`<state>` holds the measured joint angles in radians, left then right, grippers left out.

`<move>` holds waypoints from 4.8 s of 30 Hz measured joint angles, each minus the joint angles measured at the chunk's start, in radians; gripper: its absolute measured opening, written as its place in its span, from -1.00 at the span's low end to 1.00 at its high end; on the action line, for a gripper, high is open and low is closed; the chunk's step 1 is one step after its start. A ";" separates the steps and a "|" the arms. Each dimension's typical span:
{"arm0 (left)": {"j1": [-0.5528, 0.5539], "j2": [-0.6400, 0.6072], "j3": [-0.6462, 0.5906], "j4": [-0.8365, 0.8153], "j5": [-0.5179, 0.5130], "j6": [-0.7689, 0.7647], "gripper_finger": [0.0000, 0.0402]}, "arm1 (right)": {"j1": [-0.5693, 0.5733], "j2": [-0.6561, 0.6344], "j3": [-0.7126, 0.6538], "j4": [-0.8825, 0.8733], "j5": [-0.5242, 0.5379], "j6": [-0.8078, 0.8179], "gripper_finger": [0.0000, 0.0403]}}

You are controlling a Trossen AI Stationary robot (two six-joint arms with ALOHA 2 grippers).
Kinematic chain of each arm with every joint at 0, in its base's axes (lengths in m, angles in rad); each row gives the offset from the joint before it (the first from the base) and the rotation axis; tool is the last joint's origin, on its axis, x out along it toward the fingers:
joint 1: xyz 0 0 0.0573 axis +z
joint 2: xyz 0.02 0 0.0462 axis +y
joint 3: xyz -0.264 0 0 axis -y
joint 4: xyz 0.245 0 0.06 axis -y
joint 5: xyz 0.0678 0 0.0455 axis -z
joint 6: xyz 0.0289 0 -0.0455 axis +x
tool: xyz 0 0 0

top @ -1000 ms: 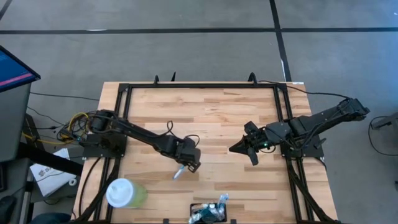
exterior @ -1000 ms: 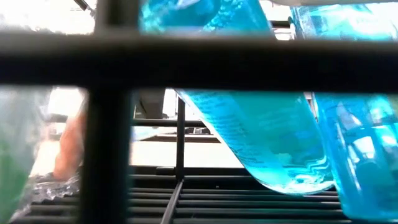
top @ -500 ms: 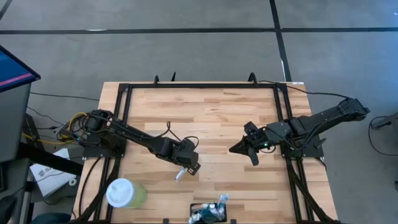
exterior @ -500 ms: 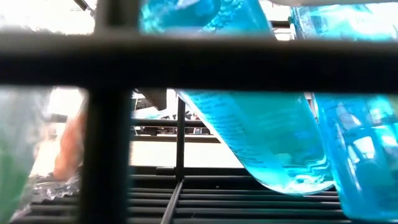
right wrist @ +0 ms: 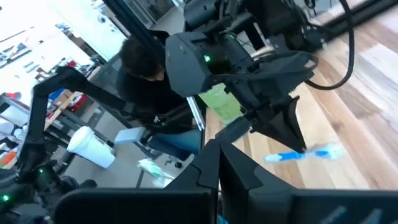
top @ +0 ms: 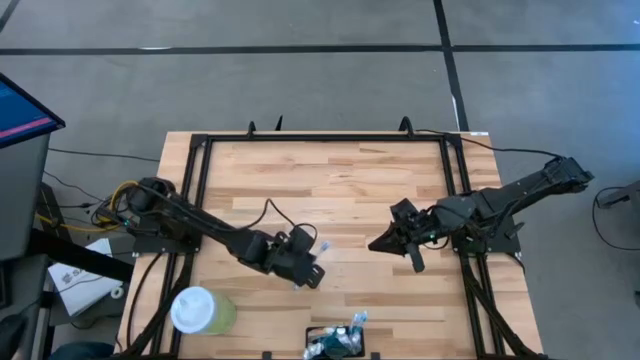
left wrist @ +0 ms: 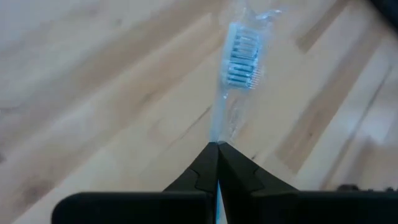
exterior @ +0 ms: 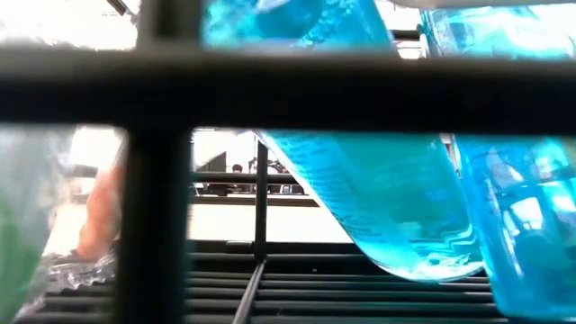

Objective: Pick & Place toothbrushing station
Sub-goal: Put the blue toothbrush into the black wire organizer

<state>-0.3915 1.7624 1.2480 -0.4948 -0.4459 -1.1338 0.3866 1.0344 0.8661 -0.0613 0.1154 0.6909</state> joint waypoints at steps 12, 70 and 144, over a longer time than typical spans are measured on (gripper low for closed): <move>-0.103 -0.215 0.000 0.048 -0.286 0.113 -1.00 | 0.000 0.000 0.000 0.091 -0.010 -0.097 -1.00; -0.038 -0.273 -0.001 0.736 0.079 0.572 -1.00 | 0.055 0.182 0.090 0.430 0.160 -0.187 0.16; 0.104 -0.268 -0.001 0.667 0.199 0.526 -0.45 | -0.073 0.182 0.090 0.359 0.144 -0.089 -0.96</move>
<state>-0.2874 1.4948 1.2472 0.1719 -0.2470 -0.6076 0.3137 1.2161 0.9562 0.2974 0.2599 0.6021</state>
